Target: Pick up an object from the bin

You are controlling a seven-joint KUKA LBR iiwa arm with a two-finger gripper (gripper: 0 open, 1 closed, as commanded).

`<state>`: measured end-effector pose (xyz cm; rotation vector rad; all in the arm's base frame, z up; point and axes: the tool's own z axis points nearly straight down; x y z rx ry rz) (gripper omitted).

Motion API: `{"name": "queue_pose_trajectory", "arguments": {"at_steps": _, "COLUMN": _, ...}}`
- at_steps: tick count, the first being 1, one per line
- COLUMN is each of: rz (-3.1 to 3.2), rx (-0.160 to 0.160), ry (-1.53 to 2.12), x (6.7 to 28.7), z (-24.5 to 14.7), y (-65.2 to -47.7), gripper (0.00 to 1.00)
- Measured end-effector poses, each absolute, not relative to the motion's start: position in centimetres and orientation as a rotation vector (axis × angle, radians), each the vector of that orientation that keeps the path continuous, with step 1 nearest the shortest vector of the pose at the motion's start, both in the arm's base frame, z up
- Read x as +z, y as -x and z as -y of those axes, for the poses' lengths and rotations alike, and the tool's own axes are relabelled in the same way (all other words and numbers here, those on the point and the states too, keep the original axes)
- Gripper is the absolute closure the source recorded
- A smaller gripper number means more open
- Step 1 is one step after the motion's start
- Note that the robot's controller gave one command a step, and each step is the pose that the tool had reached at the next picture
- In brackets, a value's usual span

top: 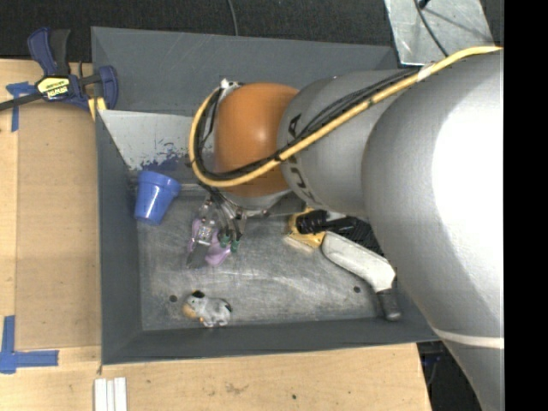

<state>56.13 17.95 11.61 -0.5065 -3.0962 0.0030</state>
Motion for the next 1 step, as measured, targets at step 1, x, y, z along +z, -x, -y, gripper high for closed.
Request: {"name": "queue_pose_trajectory", "arguments": {"at_steps": 1, "rz": 3.101, "rx": 0.0, "ry": 0.506, "x": 13.54, "z": -17.97, "y": -56.24, "gripper": 1.0}}
